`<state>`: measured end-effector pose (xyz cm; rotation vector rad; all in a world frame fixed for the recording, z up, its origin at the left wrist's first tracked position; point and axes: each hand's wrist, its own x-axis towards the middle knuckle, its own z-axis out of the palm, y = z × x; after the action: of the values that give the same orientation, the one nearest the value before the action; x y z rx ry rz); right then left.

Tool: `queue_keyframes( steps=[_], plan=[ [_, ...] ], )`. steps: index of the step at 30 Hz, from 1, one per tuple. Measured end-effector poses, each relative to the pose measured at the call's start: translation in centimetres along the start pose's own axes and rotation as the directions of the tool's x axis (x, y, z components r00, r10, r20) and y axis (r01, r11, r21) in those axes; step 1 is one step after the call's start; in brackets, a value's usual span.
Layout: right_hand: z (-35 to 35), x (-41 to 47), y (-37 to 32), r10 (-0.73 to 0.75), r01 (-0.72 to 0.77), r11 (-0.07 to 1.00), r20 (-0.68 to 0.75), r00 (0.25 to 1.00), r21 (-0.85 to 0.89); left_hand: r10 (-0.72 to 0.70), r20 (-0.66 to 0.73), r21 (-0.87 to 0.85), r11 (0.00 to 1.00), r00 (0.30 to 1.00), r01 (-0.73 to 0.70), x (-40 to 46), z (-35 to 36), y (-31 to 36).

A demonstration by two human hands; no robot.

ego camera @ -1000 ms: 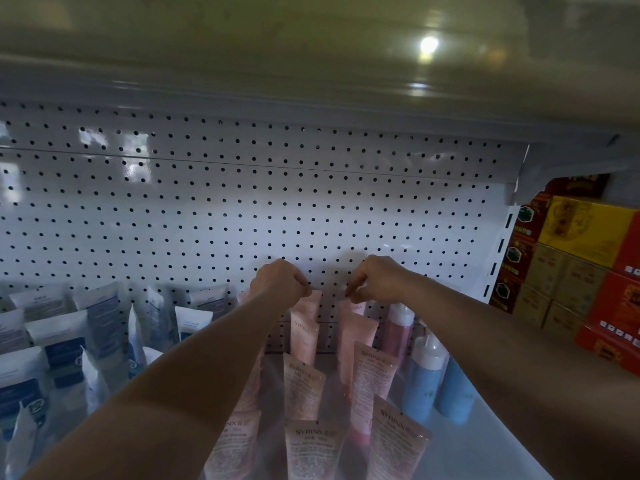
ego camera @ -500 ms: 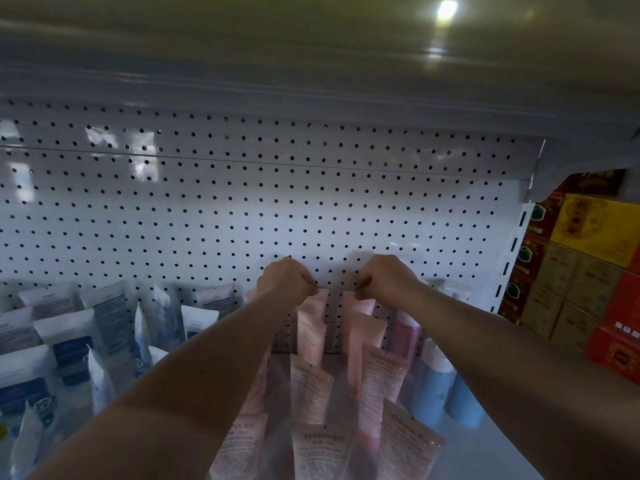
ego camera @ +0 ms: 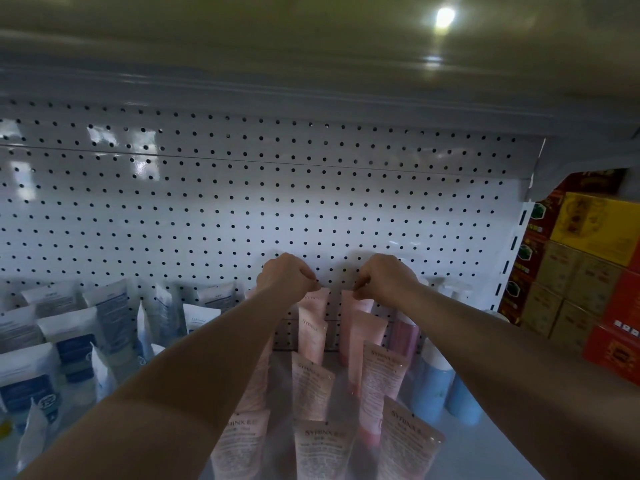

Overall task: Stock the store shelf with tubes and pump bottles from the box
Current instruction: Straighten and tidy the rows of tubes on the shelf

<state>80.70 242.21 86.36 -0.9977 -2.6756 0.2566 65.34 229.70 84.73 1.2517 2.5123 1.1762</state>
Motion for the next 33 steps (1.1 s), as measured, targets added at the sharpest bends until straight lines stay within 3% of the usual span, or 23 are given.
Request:
queue_keyframes(
  steps=[7,12,19,26,33],
  plan=[
    [0.1,-0.5,-0.6,0.023,-0.023,0.999,0.01,1.0,-0.03,0.042,-0.003,-0.043,0.998,0.999,-0.042,-0.6,-1.2,0.1],
    [-1.3,-2.0,-0.2,-0.016,0.021,0.986,-0.035,0.999,0.165,0.097,0.04,-0.086,0.992,0.994,-0.094,-1.9,-2.6,-0.2],
    [-3.8,-4.7,0.1,-0.037,-0.012,0.962,0.173,0.984,0.274,0.184,0.282,-0.158,0.977,0.942,-0.144,-3.8,-4.8,-0.5],
    [-3.3,-5.5,0.0,-0.03,-0.008,0.984,0.208,0.978,0.177,0.171,0.349,-0.04,0.985,0.921,-0.168,-4.3,-4.3,-0.8],
    [-2.6,-5.8,-0.2,-0.01,-0.017,0.983,0.146,0.989,0.183,0.168,0.269,0.073,0.978,0.948,-0.194,-4.1,-3.4,-1.2]
  ],
)
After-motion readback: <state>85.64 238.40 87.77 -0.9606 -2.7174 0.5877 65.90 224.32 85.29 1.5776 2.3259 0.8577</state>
